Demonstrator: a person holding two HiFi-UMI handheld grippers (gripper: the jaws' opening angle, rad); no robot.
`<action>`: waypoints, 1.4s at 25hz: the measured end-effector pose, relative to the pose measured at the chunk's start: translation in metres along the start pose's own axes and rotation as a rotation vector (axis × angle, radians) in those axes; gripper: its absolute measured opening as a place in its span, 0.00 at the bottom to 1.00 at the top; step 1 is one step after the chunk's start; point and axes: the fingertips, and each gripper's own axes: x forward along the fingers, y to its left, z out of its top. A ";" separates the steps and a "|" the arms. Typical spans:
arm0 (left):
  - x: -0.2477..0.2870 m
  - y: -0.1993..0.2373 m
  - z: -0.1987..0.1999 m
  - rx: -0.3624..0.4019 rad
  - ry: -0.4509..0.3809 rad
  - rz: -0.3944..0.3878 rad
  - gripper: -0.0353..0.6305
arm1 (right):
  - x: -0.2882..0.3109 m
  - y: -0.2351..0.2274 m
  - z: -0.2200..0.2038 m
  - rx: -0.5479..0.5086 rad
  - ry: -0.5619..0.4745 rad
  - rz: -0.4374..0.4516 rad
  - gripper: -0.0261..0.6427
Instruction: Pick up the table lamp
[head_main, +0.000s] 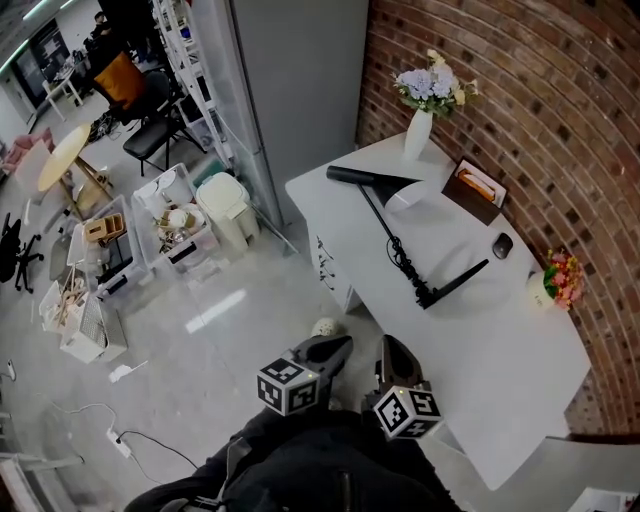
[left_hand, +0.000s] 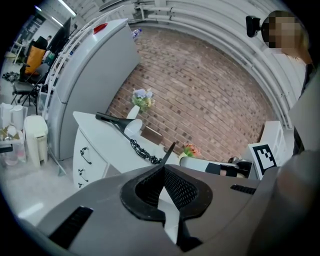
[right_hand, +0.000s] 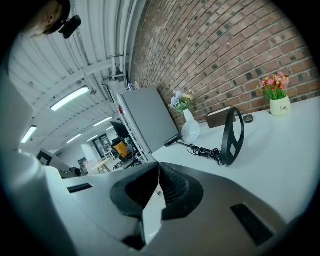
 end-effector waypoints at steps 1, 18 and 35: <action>0.004 0.005 0.005 0.001 0.002 -0.001 0.06 | 0.007 -0.001 0.003 0.001 0.001 -0.002 0.06; 0.077 0.080 0.098 0.036 0.058 -0.077 0.06 | 0.119 -0.025 0.061 0.044 -0.027 -0.095 0.06; 0.151 0.148 0.169 0.029 0.114 -0.225 0.06 | 0.201 -0.063 0.096 0.051 -0.073 -0.282 0.06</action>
